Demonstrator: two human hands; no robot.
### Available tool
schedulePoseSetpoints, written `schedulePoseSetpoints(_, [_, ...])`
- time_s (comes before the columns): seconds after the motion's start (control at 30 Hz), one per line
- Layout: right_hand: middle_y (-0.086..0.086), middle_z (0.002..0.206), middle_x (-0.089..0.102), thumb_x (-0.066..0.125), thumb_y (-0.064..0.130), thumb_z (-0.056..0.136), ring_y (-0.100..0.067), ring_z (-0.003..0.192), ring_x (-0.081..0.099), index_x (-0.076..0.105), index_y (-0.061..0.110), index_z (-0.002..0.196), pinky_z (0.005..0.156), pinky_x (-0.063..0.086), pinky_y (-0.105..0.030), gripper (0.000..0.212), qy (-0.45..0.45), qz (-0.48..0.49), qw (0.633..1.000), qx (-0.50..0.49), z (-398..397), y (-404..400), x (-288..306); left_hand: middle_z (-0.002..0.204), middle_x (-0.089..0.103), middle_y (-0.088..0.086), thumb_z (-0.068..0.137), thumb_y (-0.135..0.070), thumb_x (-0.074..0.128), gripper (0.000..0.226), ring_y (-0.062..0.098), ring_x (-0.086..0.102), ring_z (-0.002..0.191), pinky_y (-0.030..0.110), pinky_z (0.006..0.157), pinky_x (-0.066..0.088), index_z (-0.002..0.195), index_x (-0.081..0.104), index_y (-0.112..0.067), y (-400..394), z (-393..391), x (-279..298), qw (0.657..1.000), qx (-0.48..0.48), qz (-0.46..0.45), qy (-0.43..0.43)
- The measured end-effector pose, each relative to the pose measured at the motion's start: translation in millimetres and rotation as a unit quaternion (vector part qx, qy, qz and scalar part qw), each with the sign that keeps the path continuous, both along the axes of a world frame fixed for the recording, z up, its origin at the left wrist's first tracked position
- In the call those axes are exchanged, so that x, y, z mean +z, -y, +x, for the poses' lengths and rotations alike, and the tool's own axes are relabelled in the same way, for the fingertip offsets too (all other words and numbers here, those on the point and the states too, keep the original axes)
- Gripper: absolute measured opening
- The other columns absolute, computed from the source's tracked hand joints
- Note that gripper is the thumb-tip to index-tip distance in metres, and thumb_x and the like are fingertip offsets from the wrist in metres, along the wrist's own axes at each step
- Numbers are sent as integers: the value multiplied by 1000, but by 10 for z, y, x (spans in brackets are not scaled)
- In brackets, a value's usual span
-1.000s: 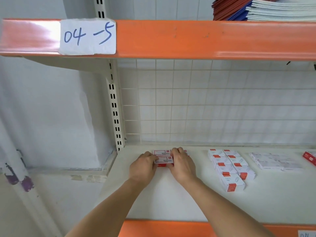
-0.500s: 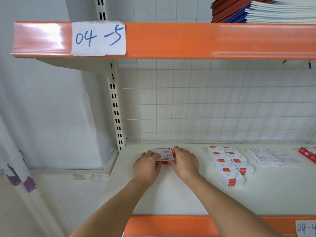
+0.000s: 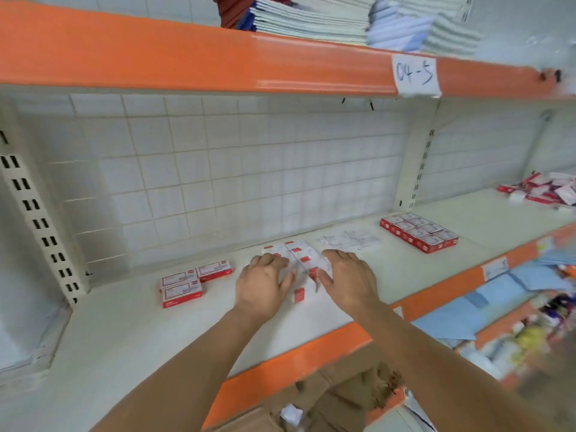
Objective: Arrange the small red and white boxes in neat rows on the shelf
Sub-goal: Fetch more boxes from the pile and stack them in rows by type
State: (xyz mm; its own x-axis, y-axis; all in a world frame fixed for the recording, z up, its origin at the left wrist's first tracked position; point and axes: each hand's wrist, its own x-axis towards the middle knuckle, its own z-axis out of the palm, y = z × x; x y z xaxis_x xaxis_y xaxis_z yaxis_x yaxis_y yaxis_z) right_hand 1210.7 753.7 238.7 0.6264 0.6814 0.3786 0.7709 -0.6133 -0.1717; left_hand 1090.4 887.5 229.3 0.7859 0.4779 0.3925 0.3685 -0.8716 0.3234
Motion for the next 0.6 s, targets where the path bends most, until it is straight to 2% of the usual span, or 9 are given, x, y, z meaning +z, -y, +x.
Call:
schedulePoseSetpoints(0.23, [1, 141, 47, 40, 43, 98, -21, 127, 43, 37, 19, 141, 102, 35, -33, 49, -26, -22, 993, -111, 776, 1241, -102, 135, 49, -6, 97, -49, 35, 44, 15, 39, 126, 31, 102, 32, 131, 51, -27, 931, 912, -7, 994, -104, 10, -26])
schedulePoseSetpoints(0.6, [0, 137, 50, 35, 48, 98, -23, 120, 50, 39, 19, 138, 89, 42, -34, 50, -9, -52, 977, -207, 1943, 3233, -148, 130, 51, -4, 99, -43, 36, 39, 17, 42, 120, 30, 95, 37, 130, 52, -26, 2708, 2456, -73, 976, -211, 12, -50])
